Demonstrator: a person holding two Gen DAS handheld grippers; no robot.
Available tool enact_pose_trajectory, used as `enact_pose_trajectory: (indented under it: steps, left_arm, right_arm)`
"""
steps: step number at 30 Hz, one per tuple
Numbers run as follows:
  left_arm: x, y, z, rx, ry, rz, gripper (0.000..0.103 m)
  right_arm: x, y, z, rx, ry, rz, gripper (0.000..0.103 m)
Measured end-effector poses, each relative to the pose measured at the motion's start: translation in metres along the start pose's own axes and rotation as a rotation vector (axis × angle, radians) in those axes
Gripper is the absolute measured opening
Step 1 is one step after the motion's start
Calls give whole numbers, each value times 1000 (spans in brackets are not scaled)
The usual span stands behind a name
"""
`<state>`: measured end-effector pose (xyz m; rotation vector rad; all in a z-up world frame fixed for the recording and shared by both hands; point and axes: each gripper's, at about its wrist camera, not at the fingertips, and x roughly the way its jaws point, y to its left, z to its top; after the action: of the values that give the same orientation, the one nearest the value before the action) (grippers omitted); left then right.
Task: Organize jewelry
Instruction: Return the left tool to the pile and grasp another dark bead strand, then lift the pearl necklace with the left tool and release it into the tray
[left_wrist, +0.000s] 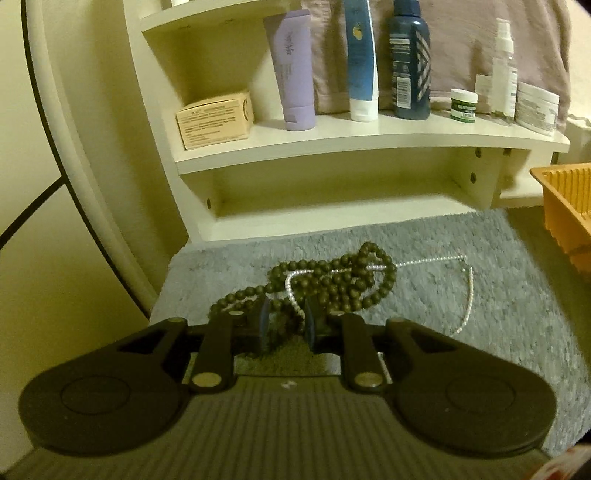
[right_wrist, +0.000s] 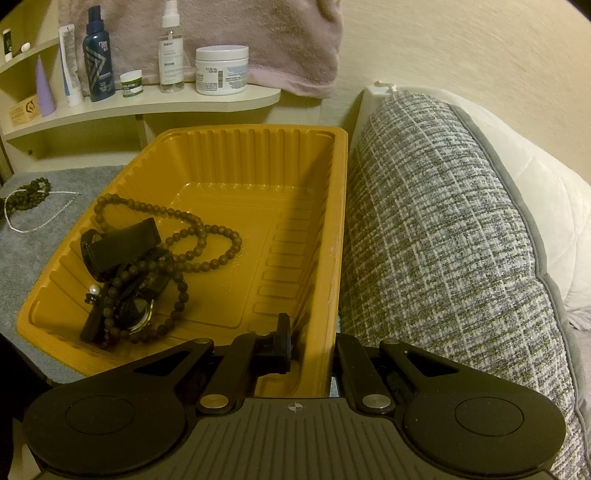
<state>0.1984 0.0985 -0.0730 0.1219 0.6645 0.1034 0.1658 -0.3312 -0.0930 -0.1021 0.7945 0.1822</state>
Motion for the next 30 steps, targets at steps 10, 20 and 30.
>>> enact_pose_trajectory:
  steps: [10,20,30]
  left_arm:
    - [21,5,13,-5,19,-5,18]
    - [33,8,17,-4,64,-44,7]
    - [4,-2,15,12,-6,-67,2]
  right_arm:
    - [2,-1,-1,1,2,0,5]
    - [2,-2,-1,1,3,0,6]
    - [2,-2,-2,4,0,-1,6]
